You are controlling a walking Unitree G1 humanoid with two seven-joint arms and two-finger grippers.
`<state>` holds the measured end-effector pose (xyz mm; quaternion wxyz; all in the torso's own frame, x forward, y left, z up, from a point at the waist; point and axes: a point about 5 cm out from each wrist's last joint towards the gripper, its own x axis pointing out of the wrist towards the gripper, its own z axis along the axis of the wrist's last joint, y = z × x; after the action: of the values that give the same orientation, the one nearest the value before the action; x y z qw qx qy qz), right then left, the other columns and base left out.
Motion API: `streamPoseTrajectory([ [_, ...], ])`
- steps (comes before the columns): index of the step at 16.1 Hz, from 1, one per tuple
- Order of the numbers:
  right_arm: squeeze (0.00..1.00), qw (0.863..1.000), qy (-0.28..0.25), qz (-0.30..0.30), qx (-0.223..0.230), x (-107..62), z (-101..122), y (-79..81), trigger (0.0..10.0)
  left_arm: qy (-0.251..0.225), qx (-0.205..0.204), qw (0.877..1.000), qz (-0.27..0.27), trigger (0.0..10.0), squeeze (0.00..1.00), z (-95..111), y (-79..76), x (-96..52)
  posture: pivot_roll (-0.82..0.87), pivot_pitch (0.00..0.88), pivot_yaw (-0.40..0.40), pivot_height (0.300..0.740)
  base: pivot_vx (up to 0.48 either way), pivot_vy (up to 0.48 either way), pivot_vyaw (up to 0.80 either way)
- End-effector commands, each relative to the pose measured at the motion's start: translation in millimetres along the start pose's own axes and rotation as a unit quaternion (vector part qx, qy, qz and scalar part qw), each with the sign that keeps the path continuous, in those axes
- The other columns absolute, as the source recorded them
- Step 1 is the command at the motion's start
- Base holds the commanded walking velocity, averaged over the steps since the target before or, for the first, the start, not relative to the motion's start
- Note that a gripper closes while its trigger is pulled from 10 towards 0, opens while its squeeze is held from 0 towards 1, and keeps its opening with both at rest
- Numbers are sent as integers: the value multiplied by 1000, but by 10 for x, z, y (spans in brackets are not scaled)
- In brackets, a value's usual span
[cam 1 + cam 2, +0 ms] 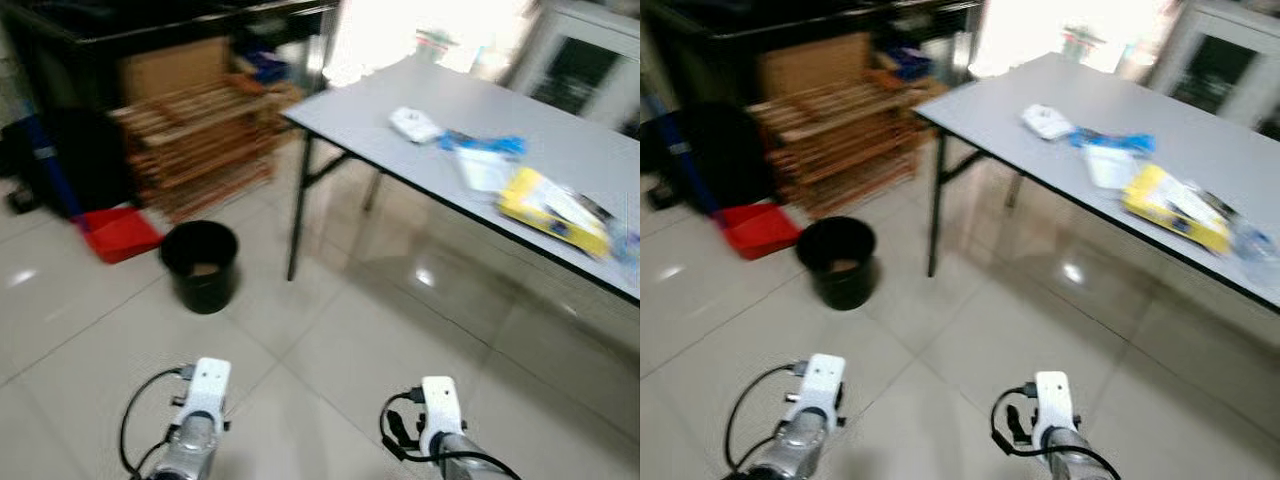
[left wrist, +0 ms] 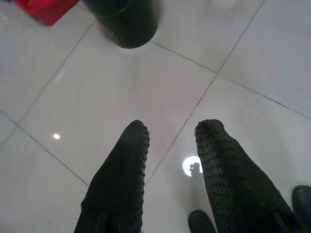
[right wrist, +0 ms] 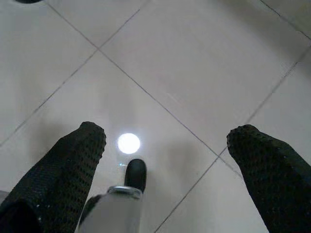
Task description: Picking trash to rubbish bin
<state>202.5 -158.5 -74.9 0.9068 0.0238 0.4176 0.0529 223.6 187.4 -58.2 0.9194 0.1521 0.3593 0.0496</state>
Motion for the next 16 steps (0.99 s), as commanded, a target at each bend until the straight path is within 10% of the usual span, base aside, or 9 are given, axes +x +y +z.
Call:
streamPoseTrajectory([
  [1,0,1000,3,-12,-1,-15,4,-97,10000,4,1,1000,-11,10000,0,-2,-108,-16,-21,26,-117,740,0,0,-775],
  [16,0,1000,-5,-5,-1,-1,59,-76,10000,5,-1,1000,-4,10000,0,8,-91,-10,-22,46,-122,740,0,0,-767],
])
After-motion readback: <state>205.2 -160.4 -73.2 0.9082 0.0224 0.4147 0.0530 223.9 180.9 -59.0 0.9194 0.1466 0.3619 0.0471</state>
